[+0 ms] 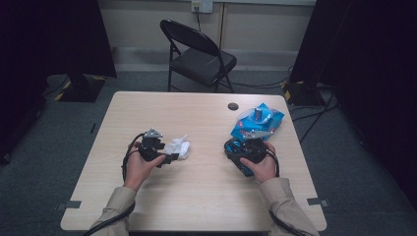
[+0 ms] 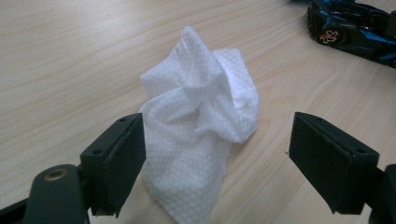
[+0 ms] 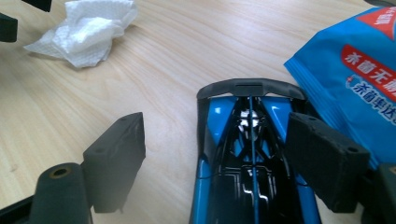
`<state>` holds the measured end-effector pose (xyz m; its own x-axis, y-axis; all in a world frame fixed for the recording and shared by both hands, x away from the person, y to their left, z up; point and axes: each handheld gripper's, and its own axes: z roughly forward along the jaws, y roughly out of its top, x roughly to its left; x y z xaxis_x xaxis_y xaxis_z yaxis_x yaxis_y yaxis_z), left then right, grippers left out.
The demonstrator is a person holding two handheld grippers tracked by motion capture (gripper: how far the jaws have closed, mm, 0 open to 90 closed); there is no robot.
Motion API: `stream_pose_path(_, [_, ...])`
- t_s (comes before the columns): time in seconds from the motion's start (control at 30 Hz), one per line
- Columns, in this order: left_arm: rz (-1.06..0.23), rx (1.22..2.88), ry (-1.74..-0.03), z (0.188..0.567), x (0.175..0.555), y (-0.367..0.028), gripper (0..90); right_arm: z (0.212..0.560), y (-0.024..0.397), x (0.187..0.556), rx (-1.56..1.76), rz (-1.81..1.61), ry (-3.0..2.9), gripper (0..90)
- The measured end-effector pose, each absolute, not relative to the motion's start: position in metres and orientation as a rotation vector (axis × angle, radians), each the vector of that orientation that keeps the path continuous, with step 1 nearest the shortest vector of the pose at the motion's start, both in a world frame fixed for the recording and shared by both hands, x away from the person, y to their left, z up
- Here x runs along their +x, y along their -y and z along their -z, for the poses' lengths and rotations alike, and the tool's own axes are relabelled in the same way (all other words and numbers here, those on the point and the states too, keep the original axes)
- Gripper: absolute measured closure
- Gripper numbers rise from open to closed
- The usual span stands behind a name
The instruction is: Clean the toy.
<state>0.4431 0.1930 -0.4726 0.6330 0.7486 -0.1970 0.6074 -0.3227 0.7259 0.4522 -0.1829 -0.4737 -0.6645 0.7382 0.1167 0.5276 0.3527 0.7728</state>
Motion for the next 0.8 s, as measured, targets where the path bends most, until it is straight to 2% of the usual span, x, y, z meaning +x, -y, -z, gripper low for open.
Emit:
stream_pose_path(0.2, [-0.203,2.049,-1.072,0.471,0.437,-0.200,17.2,0.474,0.183,0.447,1.121,-1.224,-2.386,17.0])
stream_pose_path(0.8, [-0.195,2.043,-1.037,0.468,0.419,-0.213,17.3,0.465,0.187,0.432,1.069,-1.224,-2.417,17.1])
